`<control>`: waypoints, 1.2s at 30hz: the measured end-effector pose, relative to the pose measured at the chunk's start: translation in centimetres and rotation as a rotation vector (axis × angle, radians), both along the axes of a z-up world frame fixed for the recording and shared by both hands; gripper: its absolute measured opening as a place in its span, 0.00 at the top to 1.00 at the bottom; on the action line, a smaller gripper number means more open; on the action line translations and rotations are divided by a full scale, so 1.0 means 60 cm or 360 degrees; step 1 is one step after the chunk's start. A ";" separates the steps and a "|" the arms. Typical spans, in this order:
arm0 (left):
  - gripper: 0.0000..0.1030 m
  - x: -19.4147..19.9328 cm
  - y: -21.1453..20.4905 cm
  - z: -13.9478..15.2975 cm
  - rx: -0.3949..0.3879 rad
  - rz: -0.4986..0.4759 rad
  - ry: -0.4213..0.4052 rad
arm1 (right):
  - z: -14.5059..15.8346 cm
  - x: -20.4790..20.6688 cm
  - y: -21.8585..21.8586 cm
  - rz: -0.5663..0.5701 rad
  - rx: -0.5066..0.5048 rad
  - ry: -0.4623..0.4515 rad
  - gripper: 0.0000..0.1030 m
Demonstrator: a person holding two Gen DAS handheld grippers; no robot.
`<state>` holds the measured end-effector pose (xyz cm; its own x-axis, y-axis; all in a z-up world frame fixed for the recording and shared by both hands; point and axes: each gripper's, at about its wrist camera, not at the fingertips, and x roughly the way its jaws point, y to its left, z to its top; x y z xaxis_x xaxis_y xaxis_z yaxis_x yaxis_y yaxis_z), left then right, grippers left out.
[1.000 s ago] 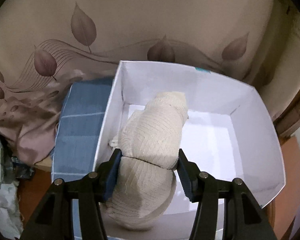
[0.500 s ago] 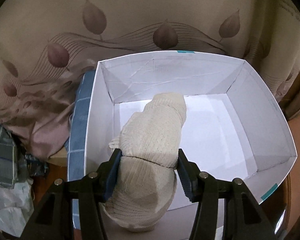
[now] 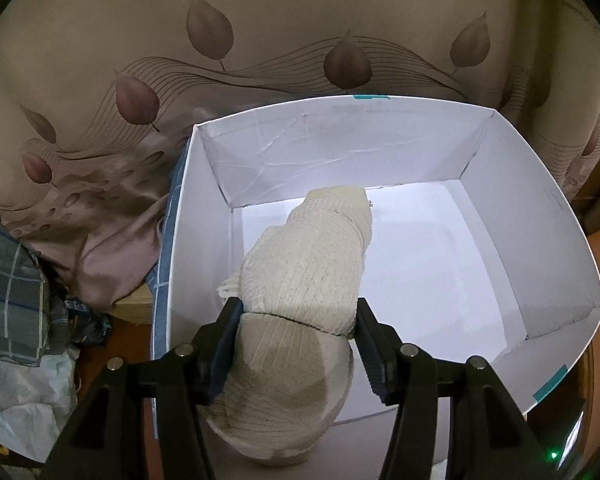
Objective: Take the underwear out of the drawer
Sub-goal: 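Carry the cream underwear into the white box and open the left gripper, then carry the white bundle into the white box and open the right gripper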
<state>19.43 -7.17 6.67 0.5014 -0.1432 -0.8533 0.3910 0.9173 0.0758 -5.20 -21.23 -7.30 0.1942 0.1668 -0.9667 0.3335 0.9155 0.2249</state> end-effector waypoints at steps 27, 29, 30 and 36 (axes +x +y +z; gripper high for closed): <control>0.43 -0.097 0.125 0.143 -0.0040 -0.0053 -0.0148 | 0.001 0.002 0.002 -0.0006 -0.0031 -0.0003 0.67; 0.43 -0.116 0.154 0.140 -0.0022 -0.0033 -0.0153 | 0.003 0.000 0.004 -0.0013 -0.0043 -0.0013 0.67; 0.43 -0.123 0.164 0.136 -0.0022 -0.0024 -0.0147 | 0.005 -0.001 0.004 -0.0016 -0.0050 -0.0021 0.67; 0.43 -0.160 0.227 0.053 -0.0053 0.0154 0.0009 | 0.014 -0.005 0.003 -0.0028 -0.0052 -0.0074 0.67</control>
